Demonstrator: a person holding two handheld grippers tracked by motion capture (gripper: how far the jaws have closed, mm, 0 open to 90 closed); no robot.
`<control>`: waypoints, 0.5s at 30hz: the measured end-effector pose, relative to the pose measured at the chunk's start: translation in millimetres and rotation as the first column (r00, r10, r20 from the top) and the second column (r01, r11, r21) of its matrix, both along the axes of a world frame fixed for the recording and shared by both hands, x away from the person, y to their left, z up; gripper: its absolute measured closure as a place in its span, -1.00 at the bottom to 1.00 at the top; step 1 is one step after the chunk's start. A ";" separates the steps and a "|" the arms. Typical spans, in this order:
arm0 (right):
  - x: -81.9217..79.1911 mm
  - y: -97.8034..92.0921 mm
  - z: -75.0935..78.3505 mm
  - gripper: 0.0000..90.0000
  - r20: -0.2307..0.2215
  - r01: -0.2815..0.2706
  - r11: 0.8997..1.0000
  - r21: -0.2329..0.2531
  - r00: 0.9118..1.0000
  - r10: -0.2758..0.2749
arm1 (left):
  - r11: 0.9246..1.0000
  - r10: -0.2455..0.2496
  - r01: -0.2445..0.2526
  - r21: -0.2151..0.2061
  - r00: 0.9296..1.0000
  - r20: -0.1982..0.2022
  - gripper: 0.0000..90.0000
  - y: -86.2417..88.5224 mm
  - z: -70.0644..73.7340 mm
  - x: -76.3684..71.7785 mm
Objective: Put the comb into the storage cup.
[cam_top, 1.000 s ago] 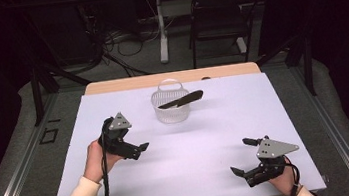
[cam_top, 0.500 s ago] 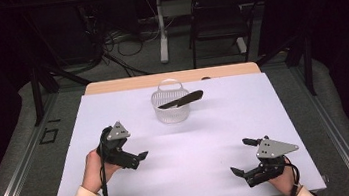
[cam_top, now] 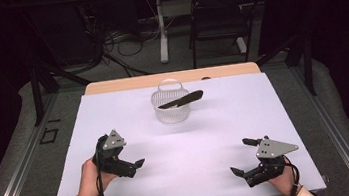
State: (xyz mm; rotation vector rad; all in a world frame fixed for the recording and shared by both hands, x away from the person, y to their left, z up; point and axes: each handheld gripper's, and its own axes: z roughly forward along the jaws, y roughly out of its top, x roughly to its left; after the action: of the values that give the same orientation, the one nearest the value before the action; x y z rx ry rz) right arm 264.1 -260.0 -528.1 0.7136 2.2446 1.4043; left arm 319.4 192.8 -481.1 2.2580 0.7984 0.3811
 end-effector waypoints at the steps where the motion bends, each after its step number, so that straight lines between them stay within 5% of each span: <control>1: -0.2 0.1 0.0 -1.00 -0.001 0.001 1.000 0.001 1.000 -0.001 | 1.000 0.002 -0.002 0.001 1.000 0.001 -1.00 0.9 -0.5 -1.1; 15: 0.2 0.3 -0.2 -1.00 -0.004 -0.001 1.000 0.000 1.000 0.001 | 0.999 0.037 -0.037 -0.015 0.999 -0.004 -1.00 12.5 -12.5 -15.7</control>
State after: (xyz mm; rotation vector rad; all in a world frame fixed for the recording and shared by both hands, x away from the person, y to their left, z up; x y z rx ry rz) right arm 264.3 -259.7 -528.3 0.7163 2.2482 1.4038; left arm 303.7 205.4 -493.6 2.2331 0.8438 0.3875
